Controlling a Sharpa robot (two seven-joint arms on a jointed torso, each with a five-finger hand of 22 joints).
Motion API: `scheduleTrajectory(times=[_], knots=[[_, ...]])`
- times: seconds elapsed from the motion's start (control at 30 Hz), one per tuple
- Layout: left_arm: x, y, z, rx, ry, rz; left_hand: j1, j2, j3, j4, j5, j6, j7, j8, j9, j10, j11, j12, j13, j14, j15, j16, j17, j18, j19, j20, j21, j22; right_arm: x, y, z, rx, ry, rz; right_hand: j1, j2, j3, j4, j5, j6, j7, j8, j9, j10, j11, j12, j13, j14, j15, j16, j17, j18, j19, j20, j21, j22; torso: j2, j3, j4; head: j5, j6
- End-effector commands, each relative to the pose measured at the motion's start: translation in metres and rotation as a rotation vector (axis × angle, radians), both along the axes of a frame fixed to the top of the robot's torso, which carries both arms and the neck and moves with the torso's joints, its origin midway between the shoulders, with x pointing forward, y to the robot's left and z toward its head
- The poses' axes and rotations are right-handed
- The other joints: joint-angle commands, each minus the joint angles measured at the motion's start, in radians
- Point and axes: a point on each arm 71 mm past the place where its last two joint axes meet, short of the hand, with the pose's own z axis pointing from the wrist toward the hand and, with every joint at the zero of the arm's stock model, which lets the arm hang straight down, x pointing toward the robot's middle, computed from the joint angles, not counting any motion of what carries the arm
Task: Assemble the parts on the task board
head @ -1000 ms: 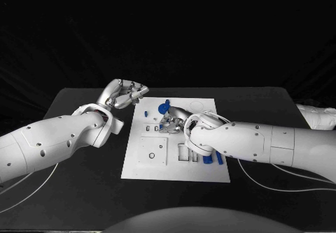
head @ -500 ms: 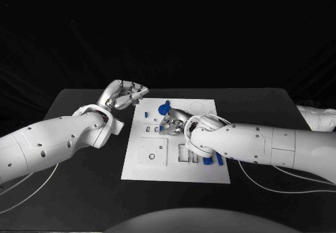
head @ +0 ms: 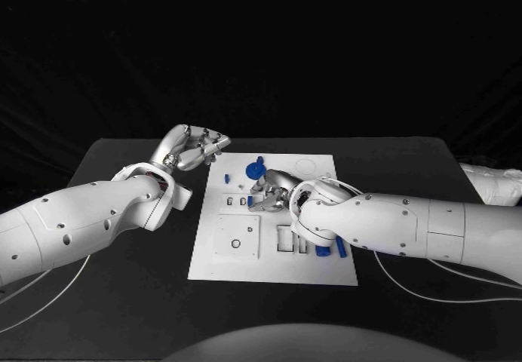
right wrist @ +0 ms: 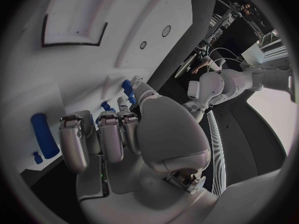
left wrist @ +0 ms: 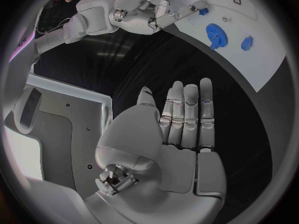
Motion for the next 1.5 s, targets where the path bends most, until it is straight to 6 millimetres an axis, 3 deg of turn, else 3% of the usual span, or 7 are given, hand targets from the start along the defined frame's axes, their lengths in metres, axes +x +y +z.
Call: scheduleTrajectory(times=[0.03,0.47,0.73,0.93,1.0,1.23,1.5], knots=[[0.0,-0.001,0.001,0.0,-0.008,-0.007,0.009,0.002,-0.006,0.0,0.004,-0.003,-0.001,0.002,0.002,0.003,-0.002,-0.006,-0.001,0.002,0.0,-0.006,-0.002,0.017,0.01,-0.001,-0.004,-0.002,-0.001,-0.002,0.003,0.018,-0.031,-0.003,-0.014,-0.009,-0.014,0.005,-0.008,-0.048,0.002,-0.002,0.0,0.107,-0.001,0.003,0.263,0.106,0.003,0.004,0.263,-0.007,0.105,0.008,0.004,0.263,0.0,0.0001,-0.0005,0.002,0.0],[-0.001,0.005,-0.003,0.01,0.07,-0.019,0.047,-0.019,-0.016,-0.003,0.013,-0.079,0.016,-0.024,-0.012,0.001,0.009,-0.006,-0.016,0.004,0.007,-0.008,-0.008,0.015,0.02,0.003,-0.027,-0.001,0.004,-0.036,0.064,0.261,-0.232,-0.011,-0.102,0.032,-0.048,0.082,0.028,-0.019,0.015,0.053,0.023,0.107,0.022,0.003,0.263,0.106,0.022,0.004,0.263,-0.007,0.105,0.021,0.004,0.263,-0.003,0.0007,-0.0001,0.027,0.005],[0.003,0.004,-0.006,0.134,0.365,-0.08,0.096,-0.042,-0.026,0.001,0.055,-0.165,-0.009,-0.002,-0.015,0.121,-0.029,0.105,0.04,0.325,-0.029,0.399,0.354,-0.018,0.229,-0.023,0.194,0.205,0.001,-0.081,0.086,0.392,-0.067,-0.043,-0.129,0.129,-0.043,0.16,0.103,-0.019,0.034,0.057,0.021,0.107,0.043,0.003,0.263,0.106,0.042,0.004,0.263,-0.007,0.105,0.041,0.004,0.263,-0.003,0.0006,-0.0013,0.043,0.011],[0.005,-0.005,0.007,0.291,0.493,-0.158,0.067,-0.059,-0.037,-0.003,0.052,-0.238,-0.009,0.107,0.016,0.507,-0.017,0.805,0.908,0.523,-0.024,0.636,0.607,-0.093,0.498,-0.037,0.559,0.535,-0.002,-0.11,0.082,0.433,0.071,-0.112,-0.157,0.139,-0.092,0.235,0.141,-0.051,0.035,0.055,0.017,0.107,0.045,0.003,0.263,0.106,0.046,0.004,0.263,-0.007,0.105,0.047,0.004,0.263,-0.003,0.0024,-0.0083,0.049,0.013],[0.006,-0.009,0.011,0.334,0.507,-0.173,0.045,-0.068,-0.029,-0.005,0.055,-0.253,0.007,0.157,0.031,0.588,-0.005,0.897,1.057,0.536,-0.01,0.647,0.623,-0.128,0.632,-0.029,0.694,0.649,-0.003,-0.117,0.08,0.437,0.096,-0.132,-0.159,0.144,-0.099,0.246,0.147,-0.056,0.035,0.057,0.017,0.107,0.045,0.003,0.263,0.106,0.046,0.004,0.263,-0.007,0.105,0.048,0.004,0.263,-0.004,0.0025,-0.0079,0.05,0.012],[0.005,-0.019,0.011,0.448,0.563,-0.211,-0.075,-0.181,0.123,0.005,0.043,-0.27,0.026,0.251,0.059,0.588,0.025,0.897,1.057,0.536,0.019,0.647,0.623,-0.163,0.77,0.004,0.804,0.734,-0.003,-0.134,0.075,0.429,0.138,-0.179,-0.171,0.157,-0.115,0.257,0.152,-0.068,0.035,0.059,0.016,0.107,0.044,0.003,0.263,0.106,0.046,0.004,0.263,-0.007,0.105,0.048,0.004,0.263,-0.004,0.004,-0.0115,0.049,0.013],[-0.006,-0.035,-0.003,0.635,0.626,-0.262,-0.178,-0.218,0.18,0.006,0.019,-0.235,0.018,0.29,0.072,0.588,0.015,0.897,1.057,0.536,0.014,0.647,0.623,-0.163,0.77,0.006,0.804,0.734,-0.002,-0.146,0.068,0.409,0.166,-0.217,-0.176,0.164,-0.121,0.257,0.154,-0.072,0.034,0.061,0.016,0.107,0.044,0.003,0.263,0.106,0.045,0.004,0.263,-0.007,0.105,0.048,0.004,0.263,-0.005,0.0018,-0.0098,0.041,0.01]])
